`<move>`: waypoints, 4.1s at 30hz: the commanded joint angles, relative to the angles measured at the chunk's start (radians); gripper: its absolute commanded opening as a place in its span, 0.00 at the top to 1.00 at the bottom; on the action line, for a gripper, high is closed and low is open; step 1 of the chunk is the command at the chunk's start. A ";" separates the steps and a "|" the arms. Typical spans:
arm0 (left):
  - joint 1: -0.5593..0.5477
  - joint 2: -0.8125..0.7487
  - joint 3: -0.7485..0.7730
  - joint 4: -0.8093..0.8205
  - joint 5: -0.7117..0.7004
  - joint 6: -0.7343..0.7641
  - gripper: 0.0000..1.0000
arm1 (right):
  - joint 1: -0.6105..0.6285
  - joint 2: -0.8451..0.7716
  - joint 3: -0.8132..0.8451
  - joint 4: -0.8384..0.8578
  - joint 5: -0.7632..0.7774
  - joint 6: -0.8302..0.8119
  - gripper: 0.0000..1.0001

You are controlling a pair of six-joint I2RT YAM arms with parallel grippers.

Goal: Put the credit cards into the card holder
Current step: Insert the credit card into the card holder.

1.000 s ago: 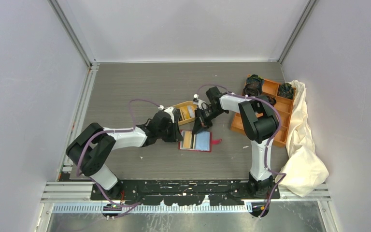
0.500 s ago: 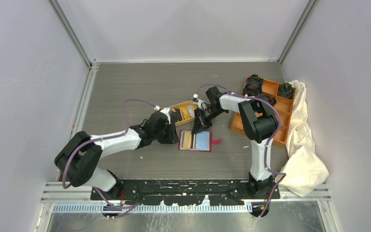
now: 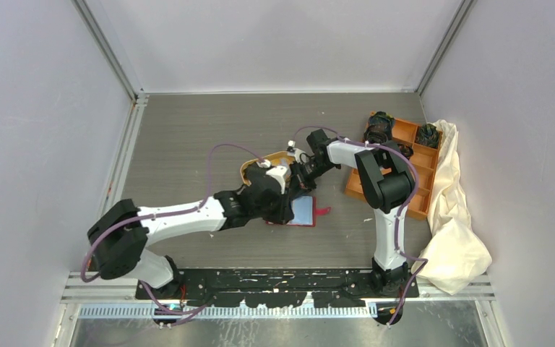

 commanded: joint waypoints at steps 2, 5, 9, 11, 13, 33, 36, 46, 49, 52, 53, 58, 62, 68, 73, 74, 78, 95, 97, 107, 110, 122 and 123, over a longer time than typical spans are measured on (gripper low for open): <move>-0.046 0.133 0.125 -0.019 -0.103 0.016 0.67 | 0.009 0.026 0.011 -0.018 0.051 -0.009 0.94; -0.056 0.226 0.194 -0.037 -0.104 0.019 0.68 | 0.009 0.024 0.012 -0.021 0.051 -0.010 0.94; -0.060 0.295 0.253 -0.057 -0.111 0.029 0.68 | 0.009 0.024 0.011 -0.022 0.051 -0.011 0.94; -0.060 0.316 0.273 -0.070 -0.119 0.036 0.68 | 0.008 0.025 0.011 -0.022 0.050 -0.012 0.94; -0.059 0.330 0.293 -0.078 -0.131 0.041 0.68 | 0.009 0.026 0.013 -0.022 0.050 -0.012 0.94; -0.050 0.413 0.354 -0.146 -0.236 0.080 0.59 | 0.009 0.026 0.013 -0.026 0.058 -0.014 0.89; -0.045 0.413 0.351 -0.148 -0.241 0.082 0.57 | 0.009 0.024 0.016 -0.030 0.056 -0.017 0.86; -0.032 0.389 0.342 -0.162 -0.261 0.102 0.54 | -0.005 -0.002 0.030 -0.059 0.057 -0.044 0.67; -0.026 0.382 0.340 -0.163 -0.252 0.114 0.54 | -0.009 -0.008 0.032 -0.068 0.056 -0.054 0.66; -0.025 0.364 0.334 -0.149 -0.223 0.133 0.54 | -0.017 -0.015 0.042 -0.088 0.052 -0.066 0.63; -0.026 0.351 0.325 -0.135 -0.203 0.142 0.54 | -0.020 -0.021 0.044 -0.095 0.050 -0.085 0.62; -0.026 0.222 0.217 -0.022 -0.117 0.175 0.55 | -0.041 -0.066 0.045 -0.122 0.038 -0.142 0.59; -0.024 0.101 0.126 0.011 -0.125 0.182 0.55 | -0.046 -0.106 0.041 -0.135 0.030 -0.182 0.59; 0.040 -0.060 -0.053 0.056 -0.139 0.142 0.55 | -0.045 -0.163 0.024 -0.142 0.034 -0.271 0.60; 0.202 -0.124 -0.226 0.180 0.014 0.059 0.57 | -0.008 -0.287 -0.071 -0.053 0.117 -0.394 0.65; 0.230 -0.126 -0.248 0.203 0.042 0.047 0.57 | 0.008 -0.320 -0.102 -0.016 0.149 -0.424 0.67; 0.295 -0.113 -0.273 0.245 0.125 0.028 0.59 | 0.088 -0.426 -0.233 0.128 0.287 -0.576 0.74; 0.354 0.080 -0.220 0.293 0.223 0.040 0.68 | 0.298 -0.342 -0.262 0.293 0.666 -0.605 0.93; 0.354 0.087 -0.224 0.308 0.252 0.042 0.68 | 0.309 -0.334 -0.262 0.304 0.679 -0.594 0.93; 0.354 0.048 -0.307 0.368 0.329 0.010 0.72 | 0.342 -0.335 -0.229 0.292 0.662 -0.533 0.92; 0.351 0.023 -0.329 0.374 0.334 -0.002 0.72 | 0.341 -0.339 -0.219 0.280 0.637 -0.524 0.91; 0.312 -0.021 -0.361 0.400 0.334 -0.031 0.72 | 0.347 -0.309 -0.197 0.239 0.534 -0.491 0.87; 0.312 -0.026 -0.364 0.400 0.334 -0.033 0.71 | 0.345 -0.308 -0.195 0.238 0.530 -0.488 0.87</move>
